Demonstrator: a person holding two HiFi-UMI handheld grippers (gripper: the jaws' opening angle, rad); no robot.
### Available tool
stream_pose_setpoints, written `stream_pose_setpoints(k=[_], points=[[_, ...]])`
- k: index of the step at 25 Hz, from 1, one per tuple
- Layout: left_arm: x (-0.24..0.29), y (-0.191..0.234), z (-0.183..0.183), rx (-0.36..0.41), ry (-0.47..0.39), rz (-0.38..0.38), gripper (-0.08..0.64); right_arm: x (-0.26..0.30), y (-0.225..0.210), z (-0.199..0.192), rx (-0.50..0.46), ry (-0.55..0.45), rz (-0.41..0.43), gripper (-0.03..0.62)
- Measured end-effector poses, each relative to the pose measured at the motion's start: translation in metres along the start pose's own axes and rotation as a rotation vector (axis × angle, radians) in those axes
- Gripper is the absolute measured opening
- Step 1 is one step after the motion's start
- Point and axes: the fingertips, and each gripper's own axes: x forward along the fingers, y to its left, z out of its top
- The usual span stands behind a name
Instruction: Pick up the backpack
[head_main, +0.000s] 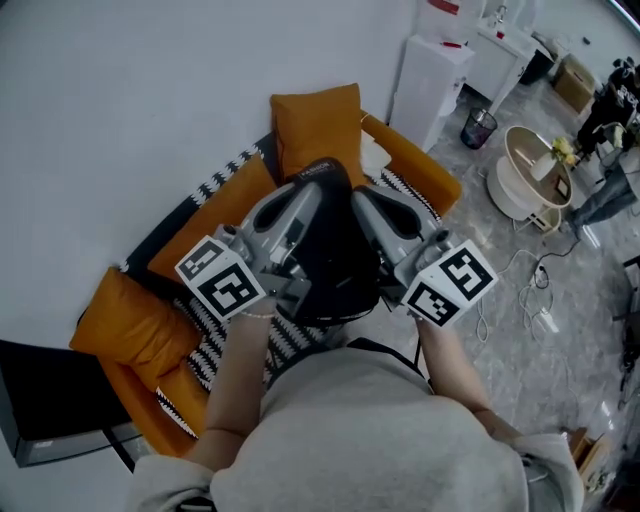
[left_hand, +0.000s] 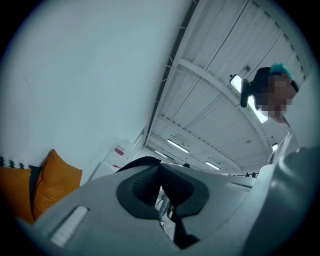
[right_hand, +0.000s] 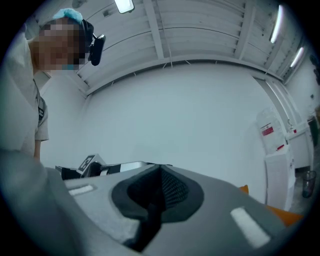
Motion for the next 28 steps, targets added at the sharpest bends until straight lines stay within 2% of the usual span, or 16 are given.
stream_pose_setpoints(k=[12, 23, 28], points=[[-0.005, 0.005, 0.000, 0.049, 0.018, 0.072, 0.012, 0.003, -0.007, -0.009, 0.028, -0.002, 0.001, 0.003], [-0.009, 0.015, -0.005, 0.008, 0.001, 0.091, 0.012, 0.009, -0.006, -0.020, 0.036, 0.025, 0.006, 0.003], [-0.009, 0.014, -0.006, -0.005, 0.006, 0.086, 0.012, 0.011, -0.007, -0.014, 0.010, -0.001, -0.007, 0.003]])
